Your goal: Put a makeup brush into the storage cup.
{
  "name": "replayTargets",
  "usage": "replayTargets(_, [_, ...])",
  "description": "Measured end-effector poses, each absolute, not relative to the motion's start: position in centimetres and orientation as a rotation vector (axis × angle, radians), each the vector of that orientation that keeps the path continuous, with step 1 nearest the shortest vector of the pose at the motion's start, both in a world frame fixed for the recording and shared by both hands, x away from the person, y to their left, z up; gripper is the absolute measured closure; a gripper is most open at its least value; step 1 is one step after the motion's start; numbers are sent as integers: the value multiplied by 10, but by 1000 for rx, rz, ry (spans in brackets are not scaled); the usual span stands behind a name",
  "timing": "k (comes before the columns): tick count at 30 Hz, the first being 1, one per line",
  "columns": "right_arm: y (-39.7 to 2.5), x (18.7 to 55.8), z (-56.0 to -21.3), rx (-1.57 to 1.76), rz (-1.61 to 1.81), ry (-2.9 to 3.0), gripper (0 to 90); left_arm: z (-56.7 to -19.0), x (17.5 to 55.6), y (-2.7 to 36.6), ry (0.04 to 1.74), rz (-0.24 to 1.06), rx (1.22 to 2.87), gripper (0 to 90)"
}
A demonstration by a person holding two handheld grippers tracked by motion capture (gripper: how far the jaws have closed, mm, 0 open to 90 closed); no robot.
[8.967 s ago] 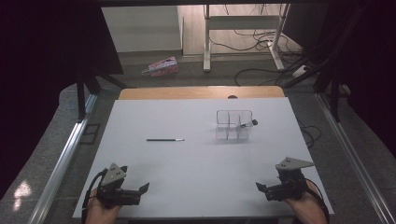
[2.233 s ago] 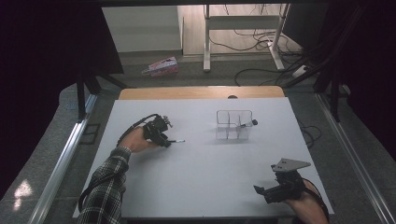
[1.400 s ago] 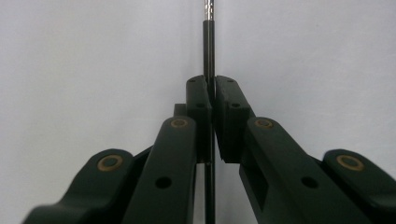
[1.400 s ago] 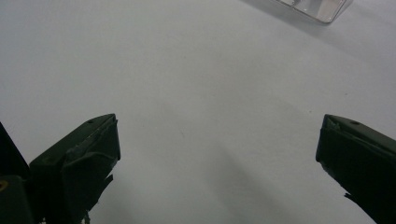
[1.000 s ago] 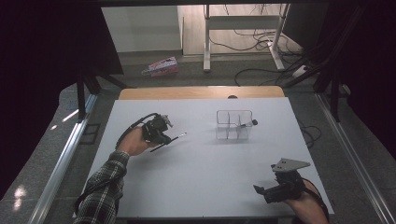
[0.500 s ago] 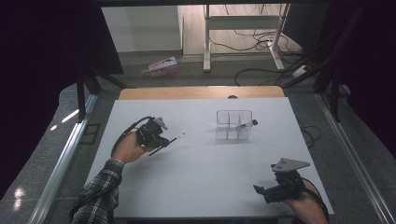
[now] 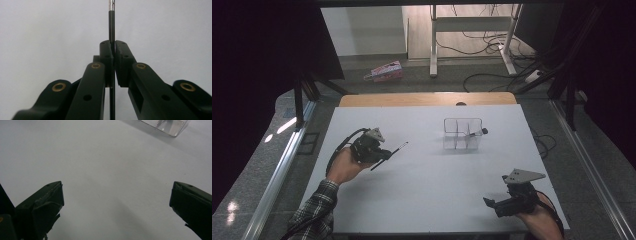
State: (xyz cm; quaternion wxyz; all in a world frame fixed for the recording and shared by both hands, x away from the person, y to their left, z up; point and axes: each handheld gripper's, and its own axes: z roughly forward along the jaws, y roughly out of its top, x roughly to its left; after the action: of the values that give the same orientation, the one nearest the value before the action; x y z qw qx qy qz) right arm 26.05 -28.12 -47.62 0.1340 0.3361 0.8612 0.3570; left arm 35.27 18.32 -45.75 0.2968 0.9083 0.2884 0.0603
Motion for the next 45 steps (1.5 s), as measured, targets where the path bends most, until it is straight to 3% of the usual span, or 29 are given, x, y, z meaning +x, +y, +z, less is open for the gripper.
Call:
replayTargets(25, [-282,261,-474,975,1065,2475,0,-463,305,194,757,172,2184,858])
replayTargets(45, [-284,260,-472,966,1094,2455,0,-460,271,198,749,220,2100,857])
